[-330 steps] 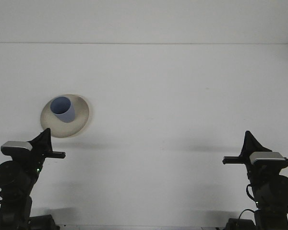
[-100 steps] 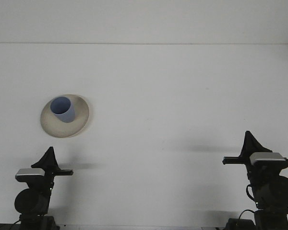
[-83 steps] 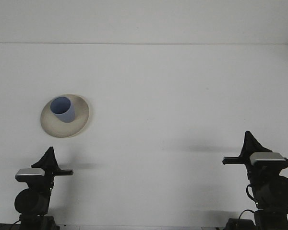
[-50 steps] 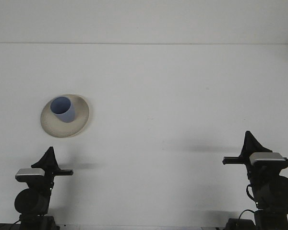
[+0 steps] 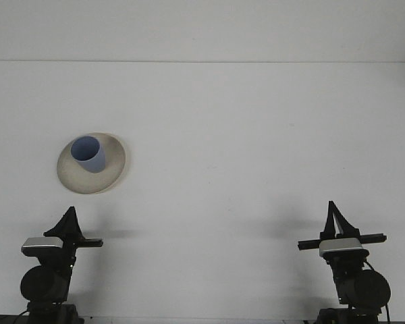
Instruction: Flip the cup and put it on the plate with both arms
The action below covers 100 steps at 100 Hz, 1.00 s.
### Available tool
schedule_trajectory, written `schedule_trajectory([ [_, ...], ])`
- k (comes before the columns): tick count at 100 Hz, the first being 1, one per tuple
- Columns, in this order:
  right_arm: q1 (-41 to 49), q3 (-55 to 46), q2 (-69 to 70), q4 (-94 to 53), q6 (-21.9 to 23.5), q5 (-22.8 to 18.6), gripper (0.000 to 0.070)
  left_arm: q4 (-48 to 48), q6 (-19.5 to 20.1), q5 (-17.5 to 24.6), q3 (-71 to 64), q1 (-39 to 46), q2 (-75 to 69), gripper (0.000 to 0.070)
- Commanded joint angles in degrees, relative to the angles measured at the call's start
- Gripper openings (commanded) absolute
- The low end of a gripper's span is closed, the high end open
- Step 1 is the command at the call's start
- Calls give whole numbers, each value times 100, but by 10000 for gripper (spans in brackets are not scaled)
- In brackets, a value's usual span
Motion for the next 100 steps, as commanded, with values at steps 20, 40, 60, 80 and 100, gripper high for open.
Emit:
schedule_trajectory([
  [20, -2, -579, -444, 90, -197, 81, 0, 66, -22, 7, -116, 9, -2, 14],
  [40, -63, -675, -444, 114, -116, 127, 0, 63, -22, 7, -114, 9, -2, 14],
  [60, -55, -675, -444, 162, -116, 85, 0, 66, -22, 7, -114, 9, -2, 14],
  [80, -55, -675, -444, 208, -114, 83, 0, 59, -22, 7, -114, 9, -2, 14],
  [100, -55, -675, -444, 208, -116, 83, 0, 61, -22, 7, -114, 11, -2, 14],
])
